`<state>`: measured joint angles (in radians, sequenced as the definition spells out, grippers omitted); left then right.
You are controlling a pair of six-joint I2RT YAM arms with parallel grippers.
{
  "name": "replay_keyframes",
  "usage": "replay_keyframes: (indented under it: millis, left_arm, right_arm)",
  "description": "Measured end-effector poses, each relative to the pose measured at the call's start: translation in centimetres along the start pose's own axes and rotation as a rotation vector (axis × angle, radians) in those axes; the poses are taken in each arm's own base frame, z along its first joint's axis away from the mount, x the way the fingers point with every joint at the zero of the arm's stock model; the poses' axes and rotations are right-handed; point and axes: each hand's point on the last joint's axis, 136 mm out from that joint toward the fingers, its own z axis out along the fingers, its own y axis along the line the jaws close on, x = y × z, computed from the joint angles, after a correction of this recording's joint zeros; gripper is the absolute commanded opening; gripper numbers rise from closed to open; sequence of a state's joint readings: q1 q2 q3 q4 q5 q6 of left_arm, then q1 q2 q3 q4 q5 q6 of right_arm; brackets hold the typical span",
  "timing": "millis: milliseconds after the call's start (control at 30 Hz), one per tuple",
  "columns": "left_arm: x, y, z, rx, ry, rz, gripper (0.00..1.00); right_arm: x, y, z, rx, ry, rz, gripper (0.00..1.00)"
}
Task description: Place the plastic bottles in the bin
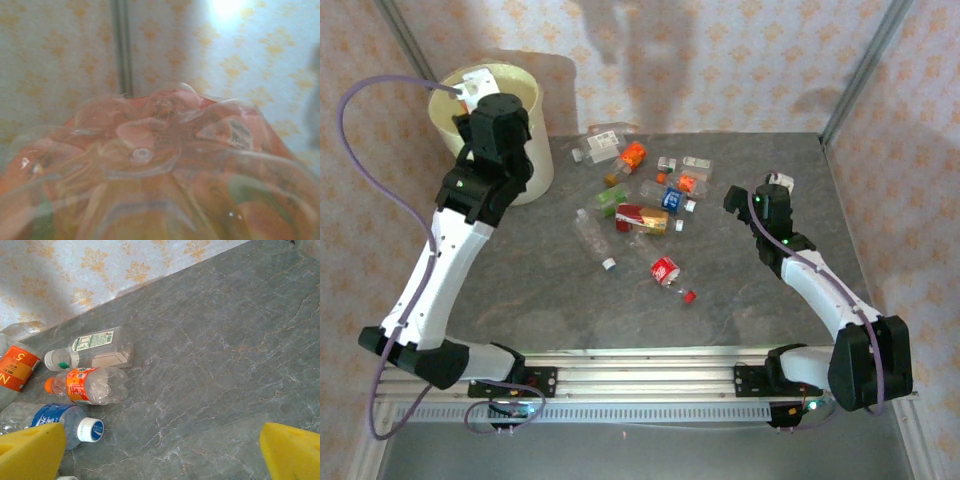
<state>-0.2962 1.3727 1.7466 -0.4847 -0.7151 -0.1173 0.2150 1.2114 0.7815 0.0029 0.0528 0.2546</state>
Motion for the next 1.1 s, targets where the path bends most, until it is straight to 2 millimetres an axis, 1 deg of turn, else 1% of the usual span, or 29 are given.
replay_keyframes:
  millis: [133, 200, 333, 400, 533, 633, 733, 800, 933, 1000, 1067, 1100]
  left_arm:
    - [-1.6, 1.6, 3.4, -0.064, -0.039, -0.049, 0.59]
    - [-3.0, 2.3, 5.1, -0.088, -0.075, -0.091, 0.6]
    - [-5.0, 3.3, 7.7, -0.131, -0.138, -0.15, 0.6]
    - [-5.4, 3.8, 9.4, -0.157, -0.151, -0.169, 0.6]
    - [-5.1, 4.0, 12.9, -0.194, -0.144, -0.199, 0.6]
    - [-3.7, 3.8, 15.7, -0.224, -0.105, -0.201, 0.62]
    - [-1.4, 3.3, 18.1, -0.238, -0.043, -0.197, 0.63]
    - [0.5, 2.8, 19.6, -0.241, 0.01, -0.193, 0.64]
    - [4.3, 2.4, 21.4, -0.253, 0.112, -0.183, 0.65]
    - [6.0, 2.6, 21.8, -0.266, 0.161, -0.177, 0.66]
    - [7.2, 2.8, 22.0, -0.278, 0.195, -0.178, 0.69]
    - [7.6, 3.1, 21.9, -0.288, 0.209, -0.182, 0.72]
  right_arm:
    - [-0.1, -0.1, -0.5, 0.0, 0.0, 0.0, 0.99]
    - [-0.5, 0.0, -1.0, -0.007, -0.013, 0.003, 0.99]
    - [-1.2, 0.2, -1.7, -0.017, -0.035, 0.009, 0.99]
    - [-1.4, 0.1, -2.0, -0.019, -0.038, 0.009, 0.99]
    - [-1.5, 0.0, -2.5, -0.018, -0.041, 0.003, 0.99]
    - [-1.6, -0.1, -2.9, -0.017, -0.044, -0.004, 0.99]
    - [-1.6, -0.1, -3.2, -0.017, -0.045, -0.01, 0.99]
    - [-1.6, -0.2, -3.3, -0.016, -0.042, -0.012, 0.99]
    - [-1.4, -0.3, -3.3, -0.012, -0.034, -0.014, 0.99]
    - [-1.3, -0.3, -3.3, -0.011, -0.031, -0.015, 0.99]
    - [-1.2, -0.4, -3.3, -0.01, -0.029, -0.016, 0.99]
    - [-1.2, -0.4, -3.3, -0.01, -0.029, -0.016, 0.99]
